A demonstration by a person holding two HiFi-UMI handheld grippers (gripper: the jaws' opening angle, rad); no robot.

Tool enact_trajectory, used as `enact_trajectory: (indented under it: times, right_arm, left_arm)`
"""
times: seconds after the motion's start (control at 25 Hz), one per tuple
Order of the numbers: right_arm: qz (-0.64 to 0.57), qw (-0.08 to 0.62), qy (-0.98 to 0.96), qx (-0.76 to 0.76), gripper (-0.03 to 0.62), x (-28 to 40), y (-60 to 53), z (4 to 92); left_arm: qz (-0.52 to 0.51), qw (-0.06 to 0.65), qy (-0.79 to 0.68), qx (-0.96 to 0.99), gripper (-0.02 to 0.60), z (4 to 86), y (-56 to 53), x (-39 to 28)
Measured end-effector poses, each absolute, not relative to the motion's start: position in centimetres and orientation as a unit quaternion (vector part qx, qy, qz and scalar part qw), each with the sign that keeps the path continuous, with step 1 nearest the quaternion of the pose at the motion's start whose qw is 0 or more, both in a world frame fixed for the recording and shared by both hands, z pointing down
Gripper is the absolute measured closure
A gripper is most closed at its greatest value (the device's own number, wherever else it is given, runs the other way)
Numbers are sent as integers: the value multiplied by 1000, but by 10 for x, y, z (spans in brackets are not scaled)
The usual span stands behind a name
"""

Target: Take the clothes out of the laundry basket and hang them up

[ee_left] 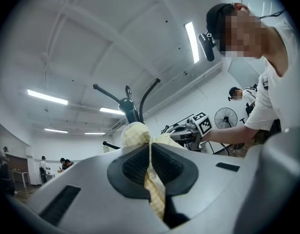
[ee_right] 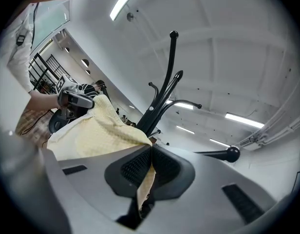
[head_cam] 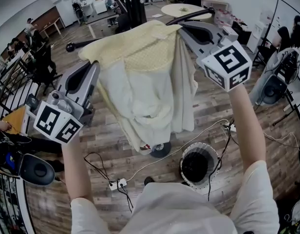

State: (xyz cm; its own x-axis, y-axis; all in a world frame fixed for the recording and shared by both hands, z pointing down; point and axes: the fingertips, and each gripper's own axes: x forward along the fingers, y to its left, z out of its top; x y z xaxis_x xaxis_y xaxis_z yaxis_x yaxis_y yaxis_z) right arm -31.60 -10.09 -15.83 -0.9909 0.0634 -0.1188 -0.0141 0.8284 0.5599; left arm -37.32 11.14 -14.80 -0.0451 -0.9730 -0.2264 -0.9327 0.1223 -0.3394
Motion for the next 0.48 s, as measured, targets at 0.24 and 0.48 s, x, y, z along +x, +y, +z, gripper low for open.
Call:
enact_trajectory:
  times: [0.24, 0.48]
  right_arm:
    - [285, 46, 957, 18, 583, -334, -105, -135]
    - [274, 25, 961, 21, 583, -345, -114, -110]
  left_arm:
    - [-54, 181, 730, -657, 554, -124, 108, -390]
    - [-58, 158, 733, -659, 554, -102, 97, -403]
